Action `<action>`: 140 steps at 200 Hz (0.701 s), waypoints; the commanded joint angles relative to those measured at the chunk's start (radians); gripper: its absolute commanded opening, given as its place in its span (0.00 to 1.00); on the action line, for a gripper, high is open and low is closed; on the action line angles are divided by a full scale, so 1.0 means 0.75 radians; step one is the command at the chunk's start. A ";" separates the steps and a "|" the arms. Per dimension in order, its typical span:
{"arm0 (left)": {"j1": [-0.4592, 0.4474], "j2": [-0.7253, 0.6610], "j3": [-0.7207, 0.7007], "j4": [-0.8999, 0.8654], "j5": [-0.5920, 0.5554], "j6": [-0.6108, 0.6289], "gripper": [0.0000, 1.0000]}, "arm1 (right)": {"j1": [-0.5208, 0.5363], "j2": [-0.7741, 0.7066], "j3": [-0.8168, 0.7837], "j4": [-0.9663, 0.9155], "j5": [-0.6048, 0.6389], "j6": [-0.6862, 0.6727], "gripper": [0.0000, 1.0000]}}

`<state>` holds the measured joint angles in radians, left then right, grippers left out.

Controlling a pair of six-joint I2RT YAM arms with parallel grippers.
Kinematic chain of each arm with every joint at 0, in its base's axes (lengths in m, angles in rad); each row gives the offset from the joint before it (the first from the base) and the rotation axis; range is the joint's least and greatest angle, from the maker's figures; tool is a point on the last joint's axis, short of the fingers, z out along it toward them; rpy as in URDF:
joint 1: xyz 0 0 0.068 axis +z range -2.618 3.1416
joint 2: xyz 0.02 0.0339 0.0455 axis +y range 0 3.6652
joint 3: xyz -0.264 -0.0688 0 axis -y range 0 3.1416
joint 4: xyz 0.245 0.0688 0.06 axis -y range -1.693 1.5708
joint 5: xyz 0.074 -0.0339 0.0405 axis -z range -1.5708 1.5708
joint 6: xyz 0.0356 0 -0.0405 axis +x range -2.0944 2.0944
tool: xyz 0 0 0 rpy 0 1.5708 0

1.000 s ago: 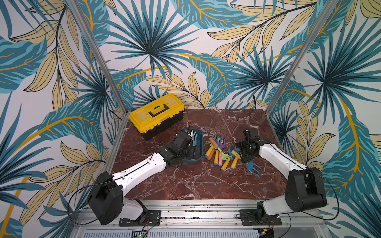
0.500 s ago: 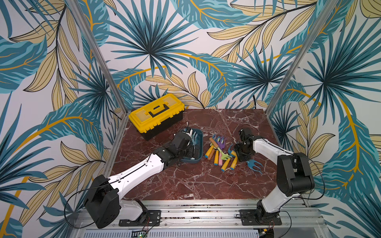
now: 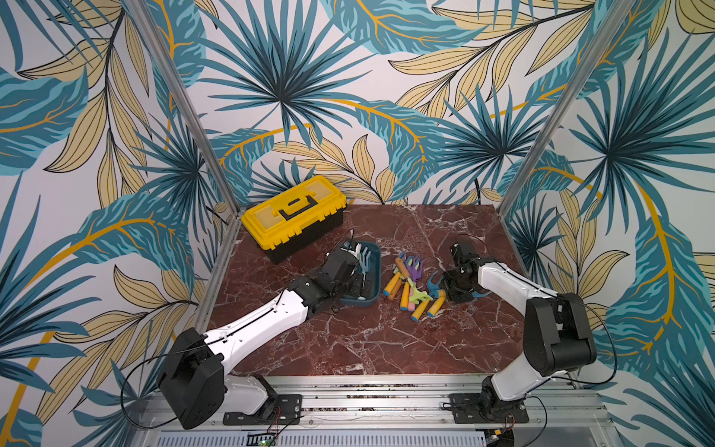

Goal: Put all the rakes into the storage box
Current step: Pick up the rake at the center of the board.

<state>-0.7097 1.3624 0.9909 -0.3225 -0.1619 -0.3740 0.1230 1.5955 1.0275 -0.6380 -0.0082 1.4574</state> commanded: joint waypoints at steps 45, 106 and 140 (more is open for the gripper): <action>0.143 -0.085 -0.171 0.158 -0.024 -0.113 1.00 | 0.081 -0.144 0.027 -0.123 0.003 -0.210 0.23; 0.262 -0.199 -0.282 0.185 -0.123 -0.201 1.00 | 0.393 0.037 0.403 -0.212 0.009 -0.425 0.24; 0.354 -0.246 -0.329 0.187 -0.101 -0.259 1.00 | 0.564 0.200 0.630 -0.236 -0.030 -0.517 0.24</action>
<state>-0.4873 1.2079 0.7818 -0.2054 -0.2283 -0.5247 0.4782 1.6684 1.4162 -0.7628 -0.0132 1.1561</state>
